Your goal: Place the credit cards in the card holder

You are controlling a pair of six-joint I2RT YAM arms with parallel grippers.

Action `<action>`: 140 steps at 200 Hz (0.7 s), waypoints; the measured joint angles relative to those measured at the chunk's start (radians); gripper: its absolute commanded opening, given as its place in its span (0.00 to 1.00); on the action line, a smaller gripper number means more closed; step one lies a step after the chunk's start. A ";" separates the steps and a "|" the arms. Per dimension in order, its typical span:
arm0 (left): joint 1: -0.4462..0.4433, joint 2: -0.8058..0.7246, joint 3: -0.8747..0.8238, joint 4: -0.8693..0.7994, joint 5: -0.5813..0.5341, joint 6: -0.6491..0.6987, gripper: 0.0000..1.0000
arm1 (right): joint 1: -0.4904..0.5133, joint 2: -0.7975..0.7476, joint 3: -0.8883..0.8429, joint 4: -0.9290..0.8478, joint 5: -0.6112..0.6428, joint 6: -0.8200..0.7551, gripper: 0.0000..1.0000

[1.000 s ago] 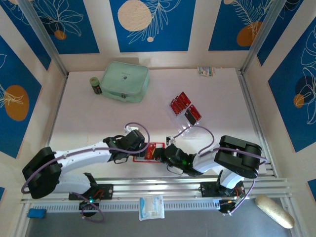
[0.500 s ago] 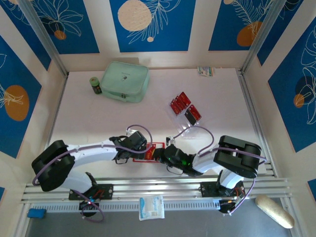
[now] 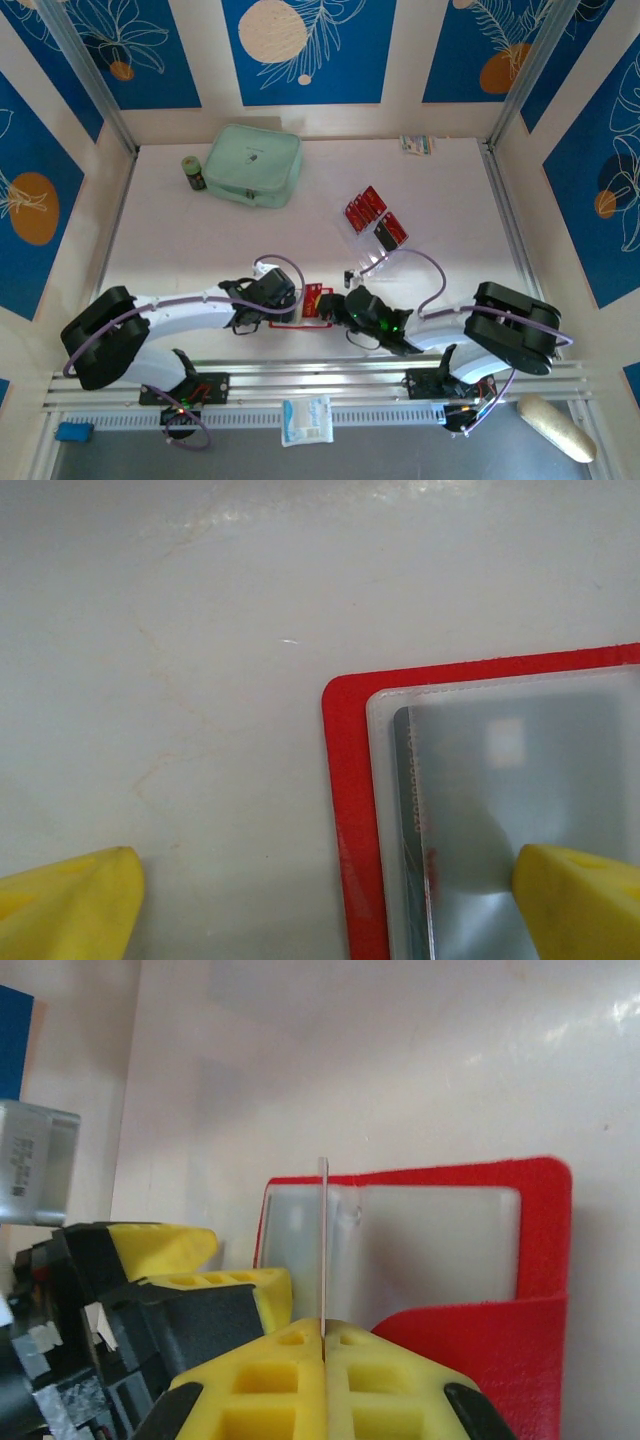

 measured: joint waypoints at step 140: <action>0.000 -0.022 -0.023 0.018 0.003 -0.034 0.93 | -0.021 0.084 0.003 0.058 -0.018 -0.029 0.00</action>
